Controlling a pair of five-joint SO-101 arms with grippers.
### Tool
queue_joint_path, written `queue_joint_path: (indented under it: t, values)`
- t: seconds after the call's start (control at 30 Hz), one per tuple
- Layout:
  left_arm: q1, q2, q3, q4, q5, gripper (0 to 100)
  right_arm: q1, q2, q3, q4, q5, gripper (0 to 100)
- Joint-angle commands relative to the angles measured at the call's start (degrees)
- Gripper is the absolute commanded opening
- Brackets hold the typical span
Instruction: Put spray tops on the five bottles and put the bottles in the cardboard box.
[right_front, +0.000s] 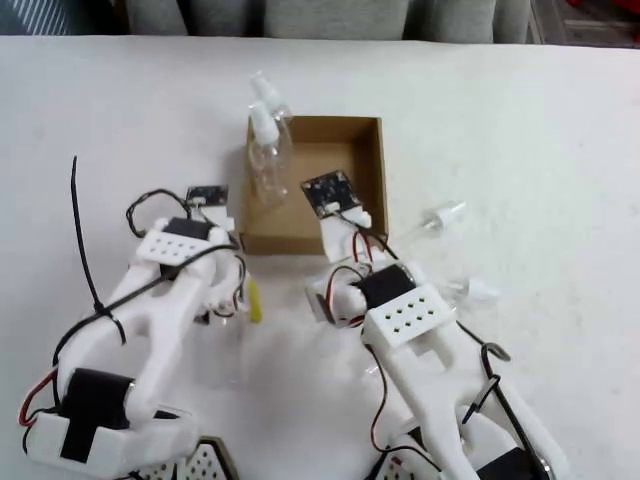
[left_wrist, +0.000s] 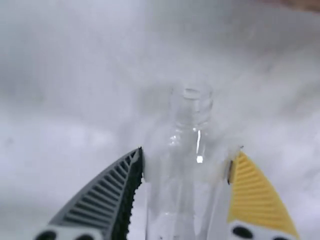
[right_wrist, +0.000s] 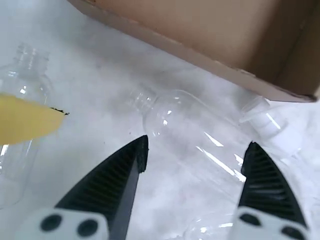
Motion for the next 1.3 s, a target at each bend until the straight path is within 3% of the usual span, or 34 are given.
queue_joint_path:
  t: [0.0,0.3,0.4,0.5,0.8,0.9,1.07,1.27]
  values:
    - [-0.4,-2.2,-0.4,-3.5,-0.5,27,0.6,-1.6,-0.5,-0.7,0.7,26.5]
    - [0.9,-2.2,1.3,-4.6,-0.5,26,0.6,-1.6,-0.5,-0.6,0.8,26.5]
    - [1.4,-2.2,1.3,-3.7,-0.7,17,0.6,-1.6,-0.5,-0.6,0.8,26.5]
    - [1.4,-2.2,1.0,-4.0,-5.4,7,0.6,-1.6,-0.5,-0.6,0.9,26.5]
    - [1.3,-2.3,0.7,-4.0,-6.3,8,0.6,-1.6,-0.5,-0.7,0.9,26.5]
    - [0.9,-2.3,0.7,-5.1,-6.2,13,0.6,-1.6,-0.5,-0.7,1.0,26.5]
    - [0.9,-2.7,0.7,-4.7,-6.2,32,0.6,-1.6,-0.5,-0.7,1.0,26.5]
    - [1.2,-2.3,-2.3,2.4,-6.8,32,0.6,-1.6,-0.5,-0.7,1.0,26.5]
